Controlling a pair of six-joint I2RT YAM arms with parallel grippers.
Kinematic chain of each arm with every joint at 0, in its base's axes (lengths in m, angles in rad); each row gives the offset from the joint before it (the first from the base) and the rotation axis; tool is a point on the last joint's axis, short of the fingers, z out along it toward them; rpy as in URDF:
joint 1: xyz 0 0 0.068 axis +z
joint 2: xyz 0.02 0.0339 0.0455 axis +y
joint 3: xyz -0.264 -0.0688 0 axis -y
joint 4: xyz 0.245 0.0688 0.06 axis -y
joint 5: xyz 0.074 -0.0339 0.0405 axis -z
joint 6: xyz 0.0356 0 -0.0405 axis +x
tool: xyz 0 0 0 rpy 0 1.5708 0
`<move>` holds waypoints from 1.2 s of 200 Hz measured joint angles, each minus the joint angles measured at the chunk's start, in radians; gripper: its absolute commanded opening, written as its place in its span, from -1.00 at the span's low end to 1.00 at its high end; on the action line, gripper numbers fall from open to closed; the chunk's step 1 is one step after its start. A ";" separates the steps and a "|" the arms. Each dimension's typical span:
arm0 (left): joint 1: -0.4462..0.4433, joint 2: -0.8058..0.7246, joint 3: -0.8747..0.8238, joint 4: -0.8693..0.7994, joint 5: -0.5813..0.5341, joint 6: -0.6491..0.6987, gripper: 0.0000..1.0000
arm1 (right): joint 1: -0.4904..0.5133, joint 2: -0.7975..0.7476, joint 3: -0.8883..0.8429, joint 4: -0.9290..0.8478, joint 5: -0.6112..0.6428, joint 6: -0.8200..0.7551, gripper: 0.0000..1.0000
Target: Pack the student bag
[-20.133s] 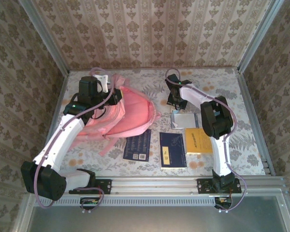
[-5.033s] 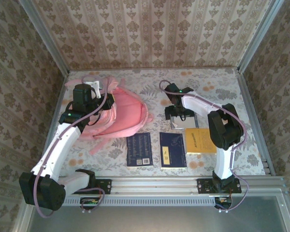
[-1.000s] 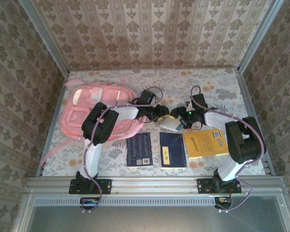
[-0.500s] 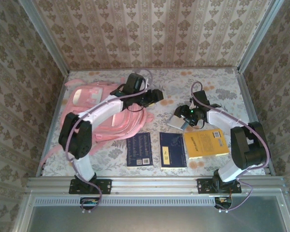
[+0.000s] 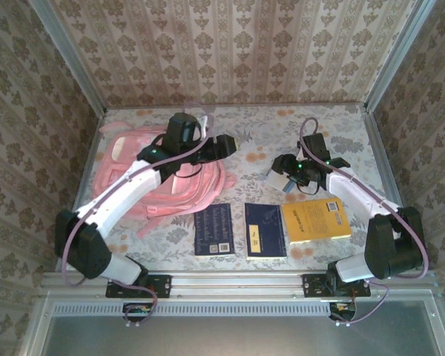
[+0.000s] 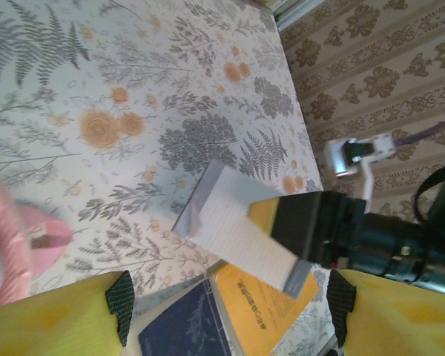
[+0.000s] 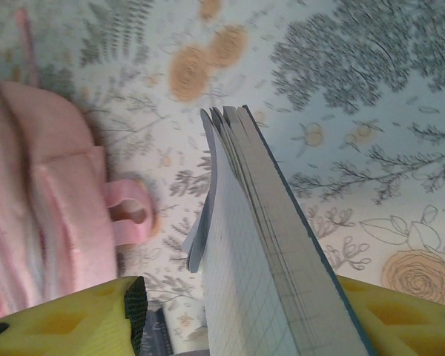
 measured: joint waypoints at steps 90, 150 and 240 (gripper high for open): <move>0.277 -0.344 -0.198 -0.111 0.030 0.070 0.55 | 0.142 -0.120 0.107 0.035 -0.038 -0.023 -1.00; 0.299 -0.279 -0.185 -0.265 -0.018 0.188 0.57 | 0.187 -0.159 0.100 0.088 -0.094 0.024 -1.00; 0.328 -0.011 -0.054 -0.374 -0.198 0.353 0.55 | 0.211 -0.194 0.039 0.142 -0.126 0.050 -1.00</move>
